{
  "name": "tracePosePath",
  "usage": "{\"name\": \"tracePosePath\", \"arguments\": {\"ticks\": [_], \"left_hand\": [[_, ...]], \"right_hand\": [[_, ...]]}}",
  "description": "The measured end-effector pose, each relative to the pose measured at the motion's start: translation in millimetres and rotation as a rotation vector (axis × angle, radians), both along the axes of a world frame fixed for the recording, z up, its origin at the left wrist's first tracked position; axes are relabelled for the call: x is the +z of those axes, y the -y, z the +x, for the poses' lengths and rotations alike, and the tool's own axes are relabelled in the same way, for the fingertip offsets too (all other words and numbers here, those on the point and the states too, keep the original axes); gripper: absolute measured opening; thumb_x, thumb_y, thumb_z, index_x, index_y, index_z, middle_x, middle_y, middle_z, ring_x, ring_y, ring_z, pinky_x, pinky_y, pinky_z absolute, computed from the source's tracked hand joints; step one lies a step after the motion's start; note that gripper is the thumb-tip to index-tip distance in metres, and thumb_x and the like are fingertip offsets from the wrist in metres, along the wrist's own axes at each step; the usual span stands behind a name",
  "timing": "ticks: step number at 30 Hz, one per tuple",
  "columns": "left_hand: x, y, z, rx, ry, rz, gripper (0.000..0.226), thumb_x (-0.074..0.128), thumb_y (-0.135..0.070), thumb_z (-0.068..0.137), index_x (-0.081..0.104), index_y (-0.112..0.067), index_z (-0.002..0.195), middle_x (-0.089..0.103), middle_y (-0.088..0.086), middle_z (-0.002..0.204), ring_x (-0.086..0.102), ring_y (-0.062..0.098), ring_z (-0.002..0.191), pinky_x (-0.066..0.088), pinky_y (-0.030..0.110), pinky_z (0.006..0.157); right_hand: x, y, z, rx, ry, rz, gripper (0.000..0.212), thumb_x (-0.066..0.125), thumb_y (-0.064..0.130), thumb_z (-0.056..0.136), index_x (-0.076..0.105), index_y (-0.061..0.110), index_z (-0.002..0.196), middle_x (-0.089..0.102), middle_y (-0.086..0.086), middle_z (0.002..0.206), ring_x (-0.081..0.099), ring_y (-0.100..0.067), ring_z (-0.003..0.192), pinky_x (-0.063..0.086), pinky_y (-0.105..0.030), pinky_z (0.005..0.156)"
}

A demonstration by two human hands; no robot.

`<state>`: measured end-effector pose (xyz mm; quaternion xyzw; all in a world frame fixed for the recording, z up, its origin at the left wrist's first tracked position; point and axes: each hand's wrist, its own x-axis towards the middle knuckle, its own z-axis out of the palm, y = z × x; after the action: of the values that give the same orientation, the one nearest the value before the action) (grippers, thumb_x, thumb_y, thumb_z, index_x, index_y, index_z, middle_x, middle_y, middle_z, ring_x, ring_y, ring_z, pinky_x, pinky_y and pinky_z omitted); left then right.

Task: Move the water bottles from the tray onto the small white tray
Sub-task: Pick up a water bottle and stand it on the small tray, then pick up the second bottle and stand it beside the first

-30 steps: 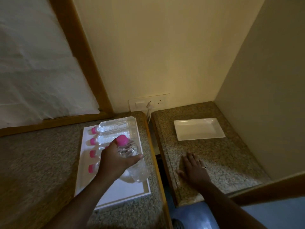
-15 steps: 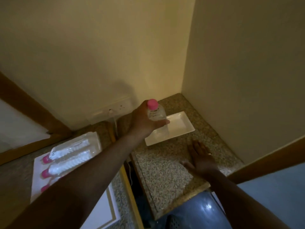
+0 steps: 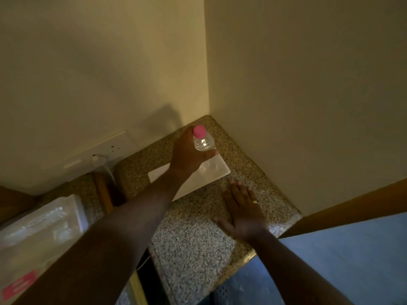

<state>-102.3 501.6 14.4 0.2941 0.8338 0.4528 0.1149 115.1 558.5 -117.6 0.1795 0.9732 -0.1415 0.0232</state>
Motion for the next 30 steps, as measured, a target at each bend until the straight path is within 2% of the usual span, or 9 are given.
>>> {"name": "tracePosePath", "arguments": {"ticks": [5,9,13,15,17,21,24,26,30], "left_hand": [[-7,-2,-1,0.007,0.009,-0.002,0.075,0.093,-0.038,0.050,0.056,-0.021,0.113,0.063,-0.004,0.107,0.061,0.017,0.100,0.048,0.023,0.080],[-6,4,4,0.000,0.025,0.008,0.096,0.095,-0.042,0.044,0.050,-0.017,0.125,0.059,0.004,0.121,0.057,0.021,0.111,0.052,0.043,0.093],[-9,38,8,0.011,0.051,-0.093,0.126,0.091,-0.053,0.046,0.027,-0.014,0.147,0.041,0.011,0.149,0.038,0.027,0.137,0.039,0.049,0.108],[-12,69,12,0.067,0.057,-0.218,0.132,0.083,-0.067,0.048,0.017,-0.019,0.152,0.029,0.009,0.157,0.028,0.026,0.143,0.031,0.046,0.115],[-12,113,17,0.120,0.002,-0.353,0.131,0.073,-0.078,0.048,0.014,-0.023,0.151,0.025,0.008,0.159,0.025,0.027,0.144,0.028,0.043,0.112],[-15,210,23,0.060,-0.263,-0.528,0.123,0.061,-0.084,0.058,0.018,-0.014,0.151,0.019,0.016,0.160,0.013,0.035,0.148,0.015,0.047,0.117],[-18,281,31,0.067,-0.283,-0.658,0.128,0.043,-0.094,0.059,0.008,-0.015,0.154,-0.001,0.010,0.163,-0.004,0.028,0.150,0.006,0.048,0.118],[-17,320,38,0.095,-0.302,-0.692,0.127,0.036,-0.096,0.061,0.005,-0.016,0.154,-0.010,0.005,0.160,-0.010,0.026,0.149,0.001,0.048,0.118],[-10,379,54,0.190,-0.294,-0.730,0.126,0.037,-0.095,0.060,0.011,-0.014,0.153,0.001,0.009,0.163,-0.004,0.029,0.150,0.001,0.045,0.118]], "right_hand": [[1,0,1,-0.004,-0.016,-0.011,0.091,0.022,0.081,0.089,0.011,0.019,0.155,-0.001,-0.014,0.163,-0.011,-0.029,0.149,0.000,-0.054,0.120],[1,0,1,-0.004,-0.028,0.004,0.090,0.025,0.080,0.089,0.014,0.018,0.155,0.004,-0.014,0.162,-0.008,-0.030,0.150,-0.002,-0.053,0.120],[1,0,1,-0.007,-0.017,0.004,0.090,0.024,0.080,0.089,0.009,0.022,0.155,0.000,-0.013,0.163,-0.011,-0.029,0.149,-0.001,-0.053,0.120],[0,0,1,-0.015,-0.007,0.002,0.089,0.022,0.081,0.089,0.005,0.024,0.155,-0.004,-0.012,0.163,-0.013,-0.028,0.149,0.000,-0.054,0.120],[-1,2,0,-0.009,-0.011,-0.008,0.089,0.022,0.082,0.088,0.005,0.026,0.155,-0.005,-0.010,0.163,-0.015,-0.027,0.149,-0.002,-0.053,0.120],[2,19,-4,0.022,0.000,0.005,0.085,0.029,0.081,0.088,0.028,0.021,0.150,0.020,-0.016,0.161,0.007,-0.034,0.148,0.010,-0.056,0.118],[4,72,-13,0.095,0.018,0.018,0.083,0.030,0.079,0.089,0.038,0.017,0.145,0.030,-0.018,0.156,0.018,-0.037,0.145,0.011,-0.054,0.117],[5,111,-20,0.138,0.015,0.006,0.082,0.028,0.077,0.091,0.037,0.017,0.145,0.031,-0.018,0.156,0.017,-0.036,0.146,0.013,-0.055,0.117],[6,160,-28,0.247,0.020,-0.020,0.079,0.023,0.072,0.094,0.034,0.014,0.147,0.026,-0.020,0.158,0.016,-0.038,0.147,0.014,-0.059,0.117]]}}
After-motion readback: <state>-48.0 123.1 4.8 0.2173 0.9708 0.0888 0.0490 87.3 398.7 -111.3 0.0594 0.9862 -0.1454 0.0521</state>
